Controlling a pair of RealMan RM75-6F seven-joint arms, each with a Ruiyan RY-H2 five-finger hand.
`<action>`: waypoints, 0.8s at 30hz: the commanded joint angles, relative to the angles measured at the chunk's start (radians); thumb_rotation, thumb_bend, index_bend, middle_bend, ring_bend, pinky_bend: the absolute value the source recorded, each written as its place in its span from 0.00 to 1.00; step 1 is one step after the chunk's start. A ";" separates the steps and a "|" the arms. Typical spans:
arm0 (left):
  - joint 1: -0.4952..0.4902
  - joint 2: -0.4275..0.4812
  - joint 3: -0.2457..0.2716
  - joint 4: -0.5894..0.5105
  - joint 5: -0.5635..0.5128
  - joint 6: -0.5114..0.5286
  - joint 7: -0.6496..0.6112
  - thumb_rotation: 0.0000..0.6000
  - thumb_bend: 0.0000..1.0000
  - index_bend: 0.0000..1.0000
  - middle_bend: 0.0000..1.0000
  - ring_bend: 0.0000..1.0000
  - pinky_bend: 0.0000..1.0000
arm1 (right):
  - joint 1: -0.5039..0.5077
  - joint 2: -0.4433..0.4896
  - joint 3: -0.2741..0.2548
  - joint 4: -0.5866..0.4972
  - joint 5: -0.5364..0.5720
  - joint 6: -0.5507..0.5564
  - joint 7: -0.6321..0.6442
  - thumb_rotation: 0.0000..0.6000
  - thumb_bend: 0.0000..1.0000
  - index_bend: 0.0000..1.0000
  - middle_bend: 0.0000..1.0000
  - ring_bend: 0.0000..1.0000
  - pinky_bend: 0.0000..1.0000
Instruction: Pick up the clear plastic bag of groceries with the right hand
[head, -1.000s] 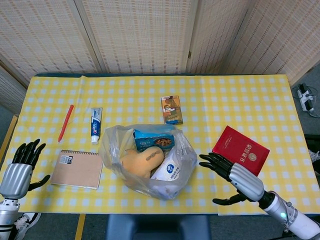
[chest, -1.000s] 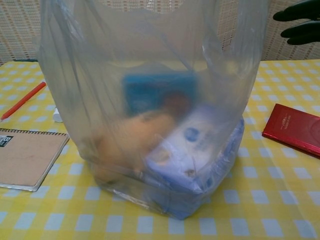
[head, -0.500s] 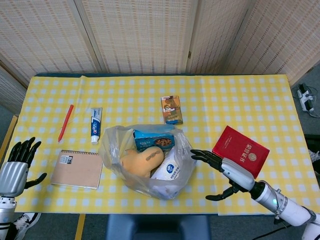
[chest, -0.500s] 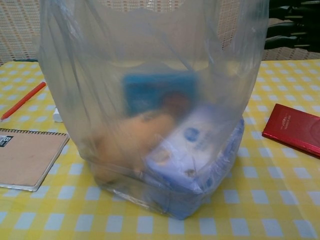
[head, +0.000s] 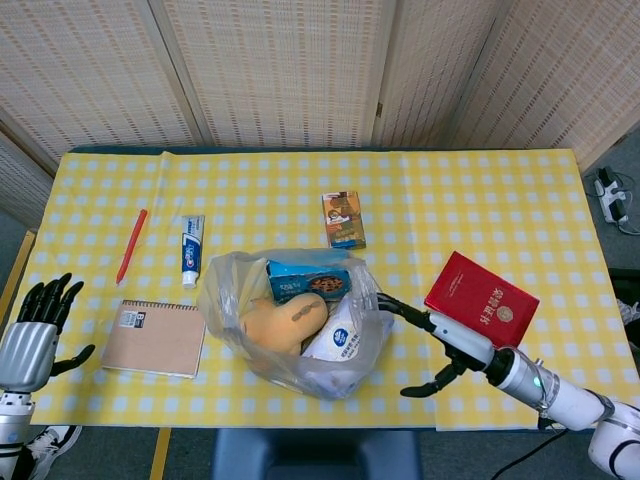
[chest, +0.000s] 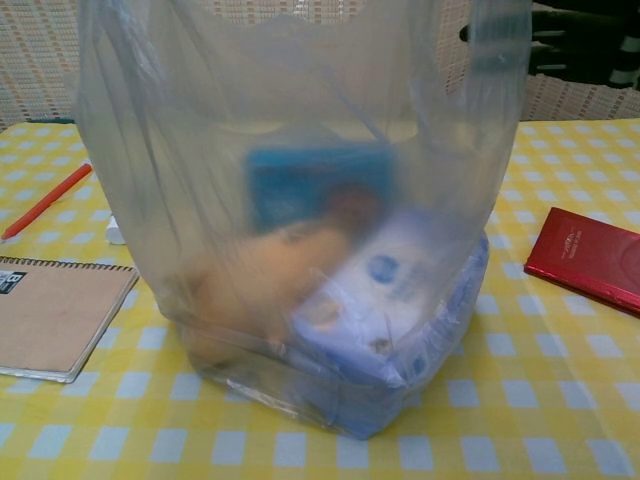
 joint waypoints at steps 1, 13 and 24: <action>0.001 0.002 0.000 -0.001 -0.001 0.000 -0.003 1.00 0.22 0.00 0.00 0.01 0.00 | 0.035 -0.011 0.007 -0.016 0.011 -0.030 0.035 1.00 0.21 0.00 0.00 0.00 0.00; 0.011 0.018 -0.001 -0.014 0.000 0.019 -0.017 1.00 0.22 0.00 0.00 0.01 0.00 | 0.101 -0.104 0.021 0.015 0.058 -0.100 0.061 1.00 0.21 0.00 0.00 0.00 0.00; 0.011 0.020 -0.001 -0.013 0.000 0.019 -0.021 1.00 0.22 0.00 0.00 0.01 0.00 | 0.155 -0.149 0.023 0.056 0.038 -0.070 0.131 1.00 0.21 0.00 0.00 0.00 0.00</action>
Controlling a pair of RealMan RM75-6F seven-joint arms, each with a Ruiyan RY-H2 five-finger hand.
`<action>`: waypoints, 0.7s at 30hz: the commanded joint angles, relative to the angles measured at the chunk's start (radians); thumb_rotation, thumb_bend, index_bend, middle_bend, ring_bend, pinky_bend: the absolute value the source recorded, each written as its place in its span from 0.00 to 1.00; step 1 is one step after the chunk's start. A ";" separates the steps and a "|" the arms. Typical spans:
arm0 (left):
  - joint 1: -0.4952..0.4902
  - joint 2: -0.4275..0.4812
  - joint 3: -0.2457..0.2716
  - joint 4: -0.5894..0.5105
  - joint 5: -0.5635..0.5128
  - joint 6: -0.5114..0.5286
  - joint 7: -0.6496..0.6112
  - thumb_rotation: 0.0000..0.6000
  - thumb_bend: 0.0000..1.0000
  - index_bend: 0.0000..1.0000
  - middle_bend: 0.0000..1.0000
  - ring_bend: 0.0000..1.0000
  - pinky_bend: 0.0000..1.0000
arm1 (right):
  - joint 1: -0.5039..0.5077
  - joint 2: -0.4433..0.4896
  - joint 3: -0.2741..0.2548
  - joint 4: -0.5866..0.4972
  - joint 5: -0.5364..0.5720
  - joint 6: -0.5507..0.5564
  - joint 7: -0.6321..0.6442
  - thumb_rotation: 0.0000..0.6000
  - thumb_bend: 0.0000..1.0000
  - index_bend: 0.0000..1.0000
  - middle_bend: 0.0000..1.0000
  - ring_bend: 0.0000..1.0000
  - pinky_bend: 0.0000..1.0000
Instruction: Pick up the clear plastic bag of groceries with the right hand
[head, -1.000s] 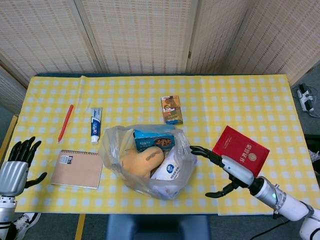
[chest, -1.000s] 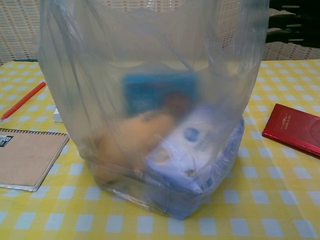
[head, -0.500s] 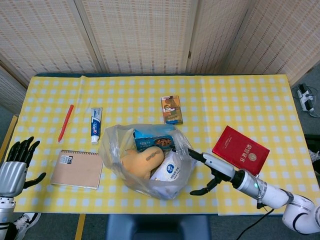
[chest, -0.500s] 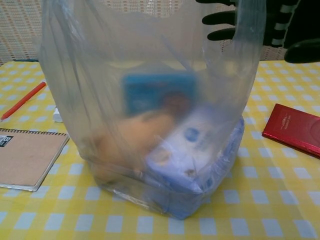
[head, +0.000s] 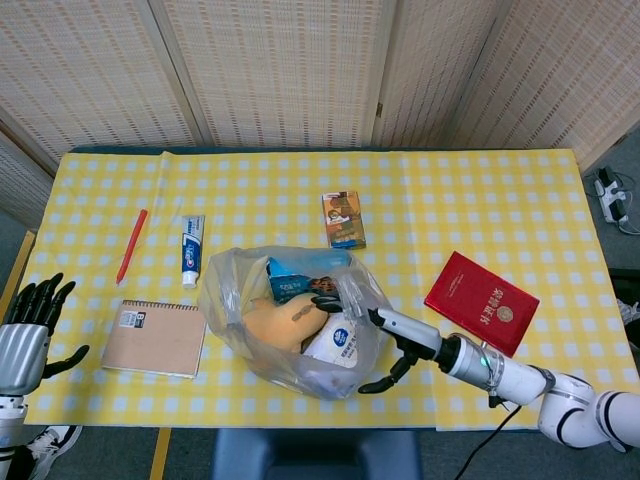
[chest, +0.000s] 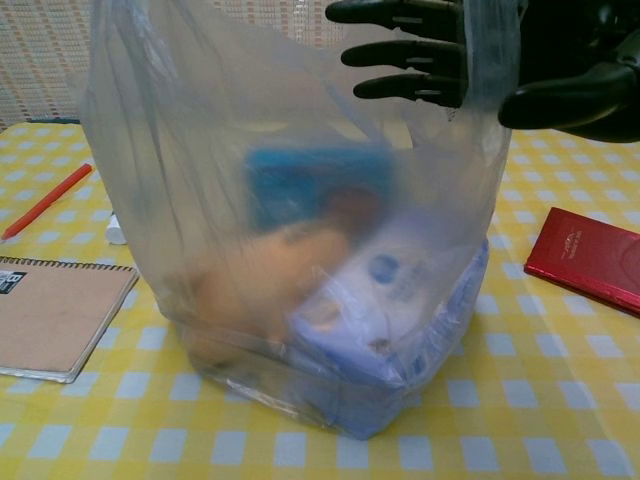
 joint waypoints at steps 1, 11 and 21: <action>-0.001 0.000 0.000 0.000 -0.001 -0.003 0.000 1.00 0.22 0.00 0.00 0.01 0.00 | 0.010 -0.010 0.003 0.009 0.003 0.001 -0.002 1.00 0.21 0.00 0.00 0.00 0.00; -0.002 0.002 -0.002 0.001 -0.001 -0.003 -0.013 1.00 0.22 0.00 0.00 0.01 0.00 | 0.073 -0.040 0.018 -0.012 0.040 -0.077 -0.025 1.00 0.21 0.00 0.00 0.00 0.00; 0.005 0.014 0.002 -0.001 -0.002 0.001 -0.037 1.00 0.22 0.00 0.00 0.01 0.00 | 0.120 -0.068 0.054 -0.044 0.106 -0.152 -0.099 1.00 0.21 0.00 0.00 0.00 0.00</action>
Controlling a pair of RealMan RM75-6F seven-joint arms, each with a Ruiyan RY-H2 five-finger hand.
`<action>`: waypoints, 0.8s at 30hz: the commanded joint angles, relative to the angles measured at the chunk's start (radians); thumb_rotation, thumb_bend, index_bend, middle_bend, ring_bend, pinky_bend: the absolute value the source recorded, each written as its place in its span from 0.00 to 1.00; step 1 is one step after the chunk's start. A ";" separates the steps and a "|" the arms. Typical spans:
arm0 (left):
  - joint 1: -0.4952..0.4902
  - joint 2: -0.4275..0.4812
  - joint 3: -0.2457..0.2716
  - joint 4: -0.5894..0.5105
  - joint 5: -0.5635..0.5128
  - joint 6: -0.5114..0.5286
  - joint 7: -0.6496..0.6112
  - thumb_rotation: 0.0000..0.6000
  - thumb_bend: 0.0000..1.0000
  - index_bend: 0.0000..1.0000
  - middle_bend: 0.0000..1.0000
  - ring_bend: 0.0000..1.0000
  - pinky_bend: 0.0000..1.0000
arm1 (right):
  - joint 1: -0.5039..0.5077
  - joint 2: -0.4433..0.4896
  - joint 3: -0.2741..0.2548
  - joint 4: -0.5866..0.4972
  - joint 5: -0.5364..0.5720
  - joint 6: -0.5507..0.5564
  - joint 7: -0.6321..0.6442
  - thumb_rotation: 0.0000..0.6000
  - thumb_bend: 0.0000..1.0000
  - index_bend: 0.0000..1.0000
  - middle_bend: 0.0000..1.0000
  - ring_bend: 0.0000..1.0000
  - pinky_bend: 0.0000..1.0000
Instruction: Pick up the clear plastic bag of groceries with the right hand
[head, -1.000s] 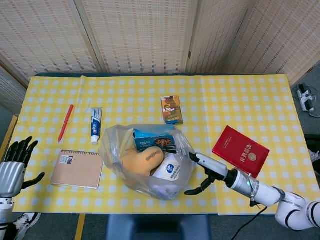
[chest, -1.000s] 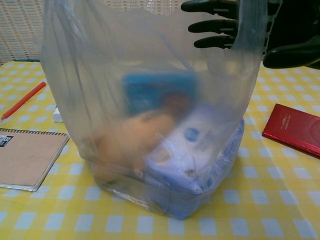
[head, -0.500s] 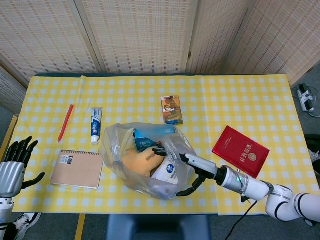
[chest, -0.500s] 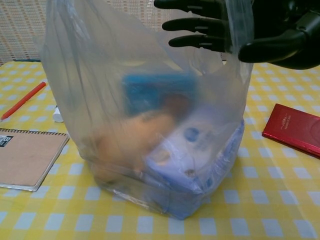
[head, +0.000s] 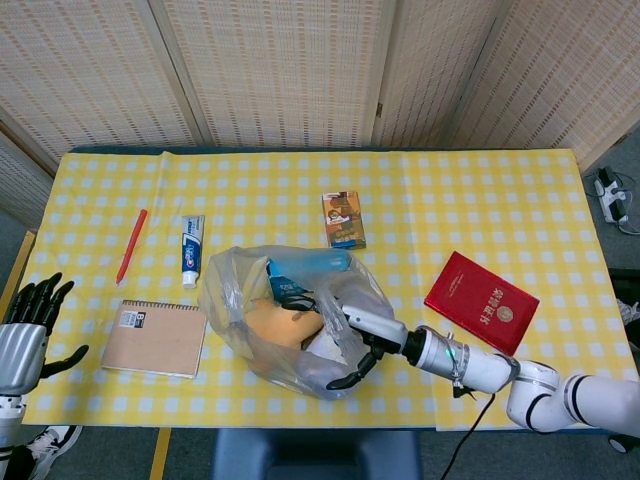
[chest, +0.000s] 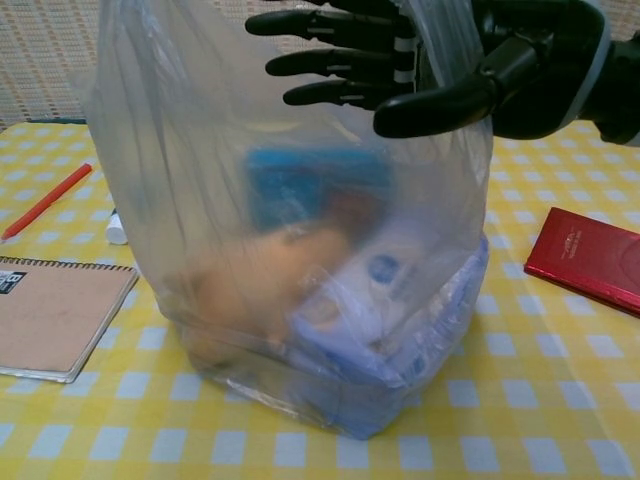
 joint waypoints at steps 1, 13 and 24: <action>0.004 0.005 0.000 -0.002 -0.002 0.005 -0.005 1.00 0.22 0.00 0.00 0.01 0.00 | 0.015 -0.016 0.018 -0.012 0.031 -0.029 -0.035 1.00 0.21 0.00 0.00 0.00 0.00; 0.027 0.030 -0.001 -0.007 -0.005 0.035 -0.048 1.00 0.22 0.00 0.00 0.01 0.00 | 0.057 -0.090 0.082 -0.037 0.135 -0.148 -0.249 1.00 0.21 0.00 0.00 0.00 0.00; 0.046 0.050 -0.001 -0.007 -0.008 0.055 -0.084 1.00 0.22 0.00 0.00 0.01 0.00 | 0.088 -0.164 0.111 -0.018 0.156 -0.180 -0.264 1.00 0.21 0.00 0.00 0.00 0.00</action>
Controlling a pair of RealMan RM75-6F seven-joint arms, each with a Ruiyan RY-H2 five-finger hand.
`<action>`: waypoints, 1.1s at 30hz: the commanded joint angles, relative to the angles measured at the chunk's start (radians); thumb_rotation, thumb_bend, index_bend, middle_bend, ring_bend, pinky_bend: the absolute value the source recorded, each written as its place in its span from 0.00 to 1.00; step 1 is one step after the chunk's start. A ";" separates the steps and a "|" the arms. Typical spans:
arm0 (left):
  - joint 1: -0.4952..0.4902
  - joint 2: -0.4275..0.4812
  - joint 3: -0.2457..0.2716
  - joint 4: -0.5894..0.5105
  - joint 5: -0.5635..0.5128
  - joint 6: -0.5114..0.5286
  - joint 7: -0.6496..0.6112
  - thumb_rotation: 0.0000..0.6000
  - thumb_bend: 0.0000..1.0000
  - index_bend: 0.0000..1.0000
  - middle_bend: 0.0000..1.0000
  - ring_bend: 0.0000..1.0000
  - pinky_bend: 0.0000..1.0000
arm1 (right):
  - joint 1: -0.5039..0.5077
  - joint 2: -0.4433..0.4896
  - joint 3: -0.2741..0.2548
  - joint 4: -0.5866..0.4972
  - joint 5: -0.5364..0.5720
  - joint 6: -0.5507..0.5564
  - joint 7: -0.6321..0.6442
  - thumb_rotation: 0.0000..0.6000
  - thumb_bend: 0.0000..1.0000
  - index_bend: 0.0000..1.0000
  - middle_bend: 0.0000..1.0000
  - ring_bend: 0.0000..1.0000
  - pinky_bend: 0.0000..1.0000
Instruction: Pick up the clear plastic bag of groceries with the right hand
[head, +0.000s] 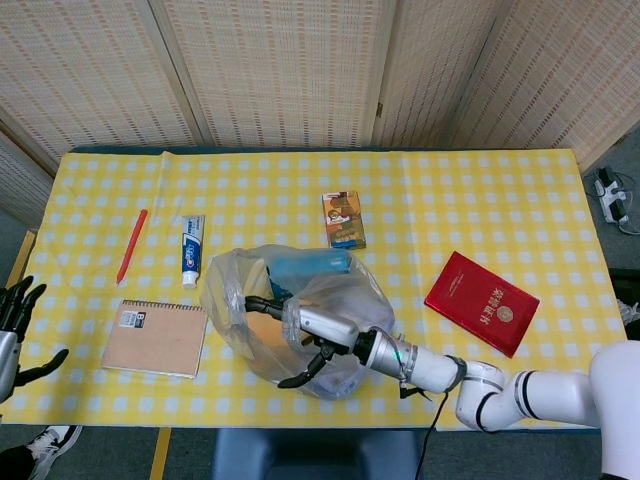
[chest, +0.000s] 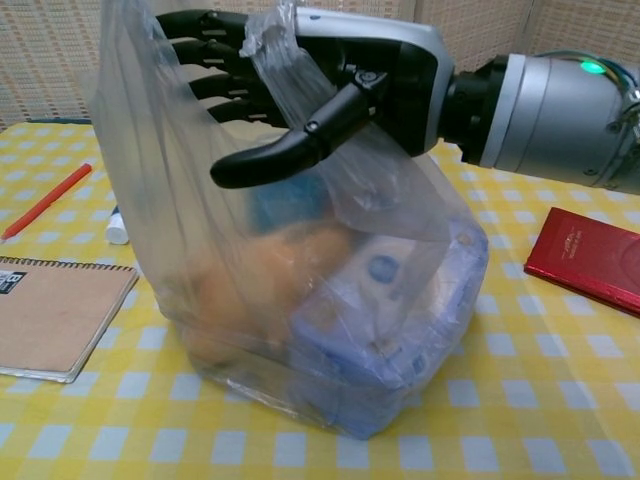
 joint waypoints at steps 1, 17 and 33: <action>0.002 0.002 0.000 0.002 0.000 0.002 -0.006 1.00 0.22 0.00 0.00 0.01 0.00 | 0.008 -0.016 0.007 0.013 0.002 -0.003 0.002 1.00 0.21 0.00 0.00 0.00 0.00; 0.010 0.009 -0.006 0.004 -0.007 0.002 -0.021 1.00 0.22 0.00 0.00 0.01 0.00 | 0.027 -0.081 0.036 0.089 0.003 0.033 0.041 1.00 0.21 0.00 0.00 0.00 0.00; 0.014 0.012 -0.009 0.007 -0.011 0.001 -0.033 1.00 0.22 0.00 0.00 0.01 0.00 | 0.092 -0.116 0.080 0.122 0.030 -0.020 0.024 1.00 0.21 0.00 0.00 0.00 0.00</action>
